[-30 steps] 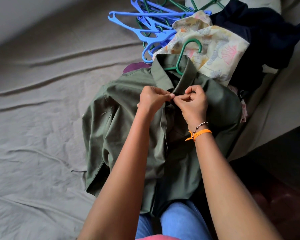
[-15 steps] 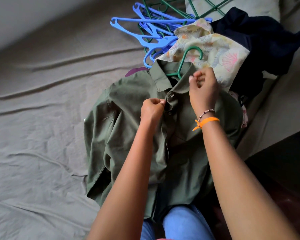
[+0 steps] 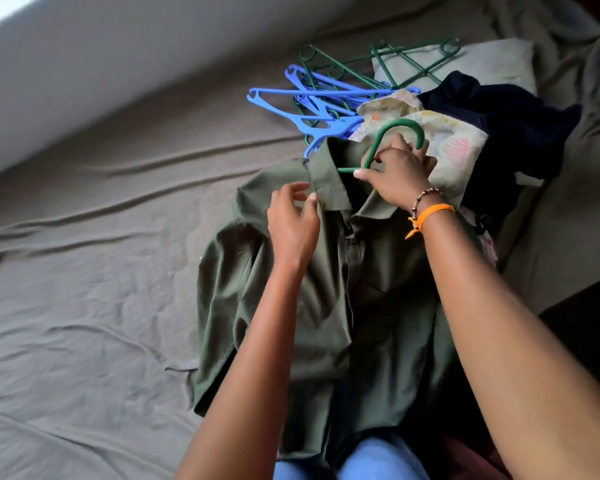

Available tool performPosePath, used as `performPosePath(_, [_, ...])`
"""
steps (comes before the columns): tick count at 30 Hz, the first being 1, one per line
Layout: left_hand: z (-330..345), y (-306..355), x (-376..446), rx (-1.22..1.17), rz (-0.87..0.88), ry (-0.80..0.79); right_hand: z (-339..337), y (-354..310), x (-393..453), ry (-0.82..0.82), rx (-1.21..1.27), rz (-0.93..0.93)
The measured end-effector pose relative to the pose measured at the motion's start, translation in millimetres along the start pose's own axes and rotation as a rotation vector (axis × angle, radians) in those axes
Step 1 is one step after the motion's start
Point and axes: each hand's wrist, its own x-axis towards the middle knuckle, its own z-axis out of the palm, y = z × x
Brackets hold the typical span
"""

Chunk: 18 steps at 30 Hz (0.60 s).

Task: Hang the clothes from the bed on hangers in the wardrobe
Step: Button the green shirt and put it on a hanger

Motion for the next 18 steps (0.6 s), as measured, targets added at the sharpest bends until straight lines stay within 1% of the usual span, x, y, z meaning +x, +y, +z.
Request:
performPosePath(3, [-23.3,34.9,-2.4,0.186,0.134,-0.006,-41.5,-16.9,-38.9,0.056,0.114,-0.089])
performPosePath(5, [-39.6,55.7,-11.1,0.304,0.228,-0.025,-72.9,-33.0,-69.0,0.139,0.144,-0.151])
performPosePath(7, [-57.0,72.9,-27.7,0.362,0.306,-0.019,-102.8,-50.8,-101.9,0.211,0.146,-0.202])
performPosePath(10, [-87.9,96.4,-61.7,0.308,0.397,-0.025,-136.9,-69.3,-151.5,0.322,0.059,-0.235])
performPosePath(15, [-137.7,126.4,-120.2,0.12,0.756,-0.012,-183.4,-92.0,-242.8,0.508,-0.018,-0.239])
performPosePath(18, [-157.4,144.9,-154.5,0.034,0.903,-0.021,-205.7,-99.6,-297.4,0.591,-0.028,-0.206])
